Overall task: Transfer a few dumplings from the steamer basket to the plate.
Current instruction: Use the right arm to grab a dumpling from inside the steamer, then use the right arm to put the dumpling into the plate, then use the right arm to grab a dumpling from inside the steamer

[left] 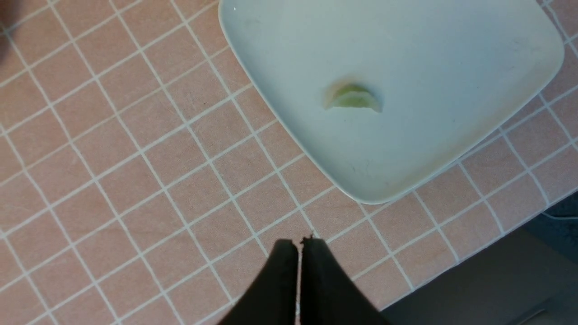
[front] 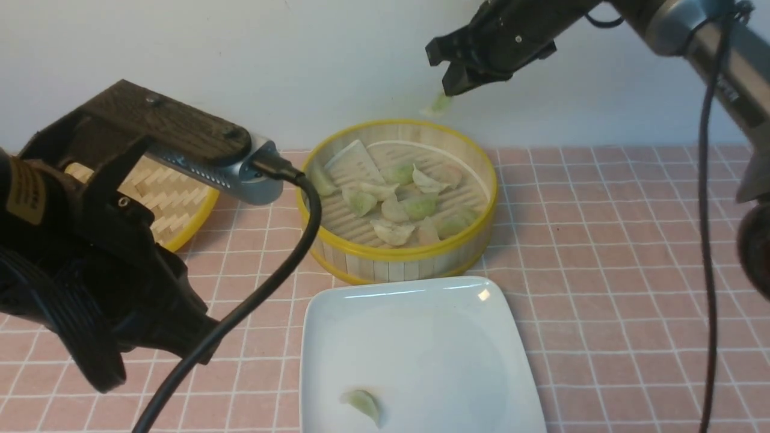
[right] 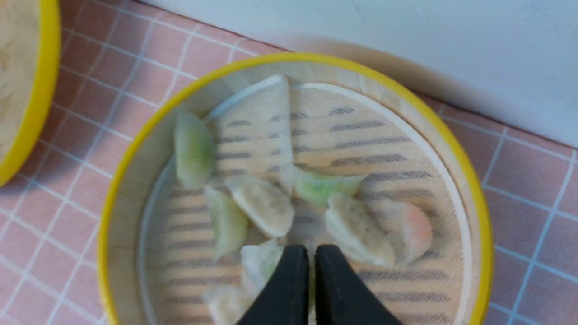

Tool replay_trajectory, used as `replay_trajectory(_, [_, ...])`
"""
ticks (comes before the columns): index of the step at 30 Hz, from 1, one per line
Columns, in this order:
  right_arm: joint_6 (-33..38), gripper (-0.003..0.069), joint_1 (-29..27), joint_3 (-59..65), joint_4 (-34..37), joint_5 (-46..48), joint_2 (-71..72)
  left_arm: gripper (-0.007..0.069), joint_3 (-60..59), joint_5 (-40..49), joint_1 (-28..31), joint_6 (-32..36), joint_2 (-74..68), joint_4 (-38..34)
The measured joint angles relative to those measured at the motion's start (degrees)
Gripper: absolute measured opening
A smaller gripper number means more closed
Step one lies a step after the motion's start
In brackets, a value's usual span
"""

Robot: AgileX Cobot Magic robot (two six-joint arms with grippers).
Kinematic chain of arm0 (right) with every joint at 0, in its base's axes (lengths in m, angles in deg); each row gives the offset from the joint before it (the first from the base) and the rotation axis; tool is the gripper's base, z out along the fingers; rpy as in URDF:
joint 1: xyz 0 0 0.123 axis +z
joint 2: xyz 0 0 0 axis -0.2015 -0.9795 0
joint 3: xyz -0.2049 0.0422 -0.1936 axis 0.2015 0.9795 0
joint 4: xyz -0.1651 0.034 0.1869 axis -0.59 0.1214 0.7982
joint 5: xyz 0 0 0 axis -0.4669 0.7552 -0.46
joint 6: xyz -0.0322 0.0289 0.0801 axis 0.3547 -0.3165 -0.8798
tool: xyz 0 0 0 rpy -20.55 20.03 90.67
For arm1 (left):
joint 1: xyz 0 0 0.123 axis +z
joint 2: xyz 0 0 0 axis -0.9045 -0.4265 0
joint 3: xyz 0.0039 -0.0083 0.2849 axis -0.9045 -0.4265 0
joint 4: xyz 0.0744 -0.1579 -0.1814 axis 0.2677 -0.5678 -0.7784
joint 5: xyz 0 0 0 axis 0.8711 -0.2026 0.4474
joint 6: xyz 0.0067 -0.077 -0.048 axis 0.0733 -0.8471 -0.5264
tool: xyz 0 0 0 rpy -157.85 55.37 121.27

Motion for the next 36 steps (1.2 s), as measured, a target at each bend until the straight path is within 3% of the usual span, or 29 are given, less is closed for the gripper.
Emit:
replay_trajectory(9, [2.23, -0.0002, 7.09, 33.02, 0.0, -0.12, 19.87, -0.0006, 0.0, 0.0, 0.0, 0.21, 0.0, 0.0])
replay_trajectory(16, [0.58, 0.0038, 12.45, 53.41, 0.05, -1.85, 21.65, -0.0006, 0.0, 0.0, 0.0, 0.25, 0.0, 0.06])
replay_trajectory(18, [0.46, 0.0055, 12.86, 54.18, 0.05, -2.67, 21.33, -0.0006, 0.0, 0.0, 0.0, 0.25, 0.0, 0.06])
replay_trajectory(24, [0.77, 0.0263, 13.27, 54.97, -0.19, -7.93, 19.86, -0.0006, 0.0, 0.0, 0.0, 0.28, 0.0, 0.0])
replay_trajectory(26, [1.99, 0.0347, 12.98, 52.39, -3.47, -8.26, 19.86, -0.0006, 0.0, 0.0, 0.0, 0.28, 0.0, 0.05])
replay_trajectory(32, [-0.05, 0.0402, 8.27, 40.49, -13.05, -13.84, 18.08, -0.0006, 0.0, 0.0, 0.0, 0.33, 0.0, 0.05])
replay_trajectory(36, [0.91, 0.0403, 5.15, 32.61, -13.54, -13.07, 12.8, -0.0006, 0.0, 0.0, 0.0, 0.44, 0.0, -0.01])
